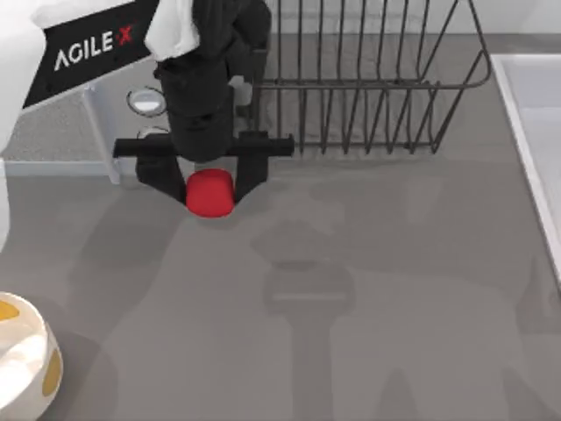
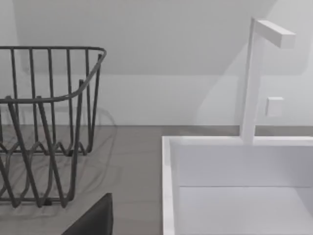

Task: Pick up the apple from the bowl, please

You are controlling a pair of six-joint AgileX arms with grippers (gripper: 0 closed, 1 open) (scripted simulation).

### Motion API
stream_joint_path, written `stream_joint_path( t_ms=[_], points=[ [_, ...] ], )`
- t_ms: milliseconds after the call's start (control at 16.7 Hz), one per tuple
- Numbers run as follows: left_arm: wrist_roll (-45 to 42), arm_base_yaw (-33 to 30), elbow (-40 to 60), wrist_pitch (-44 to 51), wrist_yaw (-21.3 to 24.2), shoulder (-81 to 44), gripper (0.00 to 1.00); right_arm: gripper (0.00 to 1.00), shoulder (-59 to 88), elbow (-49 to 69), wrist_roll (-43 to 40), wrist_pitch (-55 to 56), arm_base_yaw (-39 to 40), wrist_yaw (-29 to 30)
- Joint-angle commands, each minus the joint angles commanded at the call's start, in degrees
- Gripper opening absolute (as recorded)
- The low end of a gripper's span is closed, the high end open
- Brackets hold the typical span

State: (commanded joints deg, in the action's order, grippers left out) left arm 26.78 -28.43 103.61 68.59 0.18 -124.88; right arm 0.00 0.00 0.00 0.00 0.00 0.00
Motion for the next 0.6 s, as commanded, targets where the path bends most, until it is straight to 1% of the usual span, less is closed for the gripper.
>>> stream_joint_path(
  t_ms=[180,420,600],
  points=[
    [0.0,-0.02,-5.05,-5.1,-0.01,-0.2,0.0,1.0,0.0,0.0,0.0,0.0,0.0,0.0],
    [0.0,-0.02,-5.56,-5.62,-0.01,-0.2,0.0,1.0,0.0,0.0,0.0,0.0,0.0,0.0],
    [0.0,-0.02,-5.56,-5.62,-0.01,-0.2,0.23,1.0,0.0,0.0,0.0,0.0,0.0,0.0]
  ],
)
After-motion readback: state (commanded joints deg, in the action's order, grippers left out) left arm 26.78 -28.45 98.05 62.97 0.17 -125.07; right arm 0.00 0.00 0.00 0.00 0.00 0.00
